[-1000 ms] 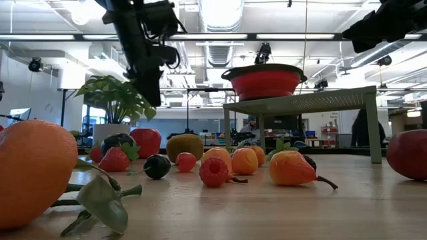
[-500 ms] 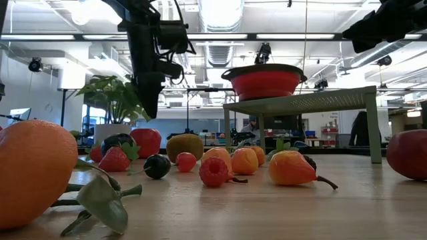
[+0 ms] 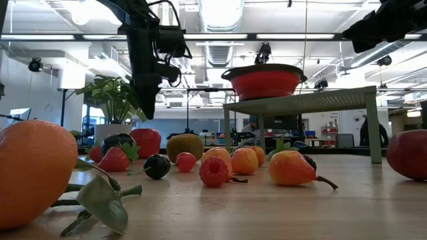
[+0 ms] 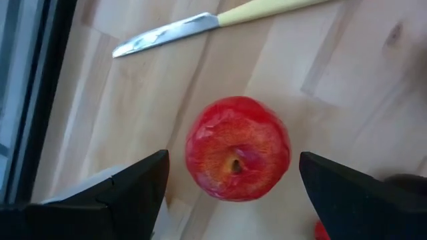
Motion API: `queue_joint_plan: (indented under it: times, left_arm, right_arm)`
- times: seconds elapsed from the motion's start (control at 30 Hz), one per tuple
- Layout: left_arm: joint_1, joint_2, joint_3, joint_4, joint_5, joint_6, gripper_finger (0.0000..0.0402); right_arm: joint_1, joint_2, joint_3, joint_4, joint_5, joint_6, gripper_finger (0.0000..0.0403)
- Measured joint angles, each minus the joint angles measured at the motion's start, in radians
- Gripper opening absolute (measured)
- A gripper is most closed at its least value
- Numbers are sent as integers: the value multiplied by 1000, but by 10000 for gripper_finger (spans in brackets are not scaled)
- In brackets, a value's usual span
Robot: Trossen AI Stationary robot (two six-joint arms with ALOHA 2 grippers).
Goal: Pick & Place Fruit
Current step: Put the red apple into the red gray colander on the shelf
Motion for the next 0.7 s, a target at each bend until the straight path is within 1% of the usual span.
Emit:
queue_joint_plan:
  times: [0.27, 0.5, 0.7]
  left_arm:
    - [14, 0, -6, 4, 13, 21, 340]
    - [21, 1, -66, 29, 35, 33, 340]
    - [26, 2, -76, 74, 34, 48, 339]
  right_arm:
    - [0, 0, 0, 0, 0, -1, 8]
    - [0, 0, 0, 0, 0, -1, 8]
    - [0, 0, 0, 0, 0, -1, 8]
